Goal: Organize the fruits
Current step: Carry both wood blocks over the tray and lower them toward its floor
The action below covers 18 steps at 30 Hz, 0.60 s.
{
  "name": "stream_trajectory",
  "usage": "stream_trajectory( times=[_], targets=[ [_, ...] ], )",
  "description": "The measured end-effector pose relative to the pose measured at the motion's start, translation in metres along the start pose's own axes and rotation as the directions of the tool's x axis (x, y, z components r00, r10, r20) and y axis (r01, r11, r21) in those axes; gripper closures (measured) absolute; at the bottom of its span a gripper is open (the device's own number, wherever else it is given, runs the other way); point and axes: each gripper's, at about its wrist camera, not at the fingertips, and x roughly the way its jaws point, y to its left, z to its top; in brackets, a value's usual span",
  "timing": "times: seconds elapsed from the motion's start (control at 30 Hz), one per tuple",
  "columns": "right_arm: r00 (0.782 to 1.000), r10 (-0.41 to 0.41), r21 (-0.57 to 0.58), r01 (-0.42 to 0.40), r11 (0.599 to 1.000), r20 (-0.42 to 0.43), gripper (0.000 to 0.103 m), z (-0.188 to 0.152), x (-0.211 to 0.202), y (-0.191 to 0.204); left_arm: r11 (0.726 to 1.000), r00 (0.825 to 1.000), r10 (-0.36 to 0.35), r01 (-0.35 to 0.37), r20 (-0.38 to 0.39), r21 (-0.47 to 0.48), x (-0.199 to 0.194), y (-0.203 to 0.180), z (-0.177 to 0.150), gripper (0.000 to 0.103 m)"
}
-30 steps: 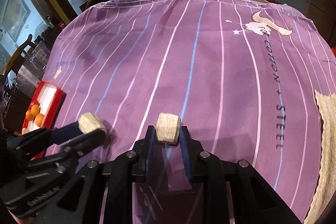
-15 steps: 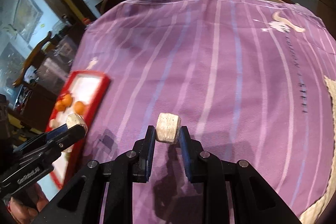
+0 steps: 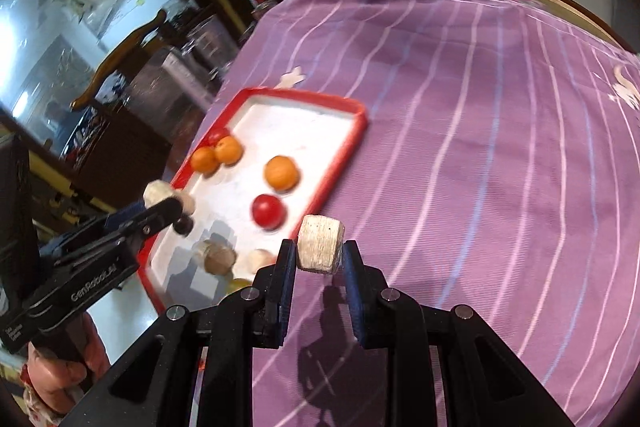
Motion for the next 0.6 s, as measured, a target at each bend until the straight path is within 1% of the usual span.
stream_trajectory(
  times=[0.1, 0.2, 0.6],
  targets=[
    [1.000, -0.003, -0.017, 0.002, 1.000, -0.012, 0.077, -0.002, 0.006, 0.012, 1.000, 1.000, -0.002, 0.002, 0.004, -0.004, -0.001, 0.005, -0.003, 0.064],
    [1.000, -0.008, -0.024, 0.008, 1.000, -0.017, 0.077, -0.003, 0.008, 0.015, 1.000, 1.000, -0.006, 0.006, 0.004, -0.002, 0.000, 0.007, -0.003, 0.064],
    [0.999, -0.036, 0.016, 0.036, 0.999, -0.020, 0.077, -0.002, 0.009, 0.001, 0.999, 0.999, -0.027, 0.028, -0.021, 0.023, 0.016, -0.004, 0.004, 0.064]
  ],
)
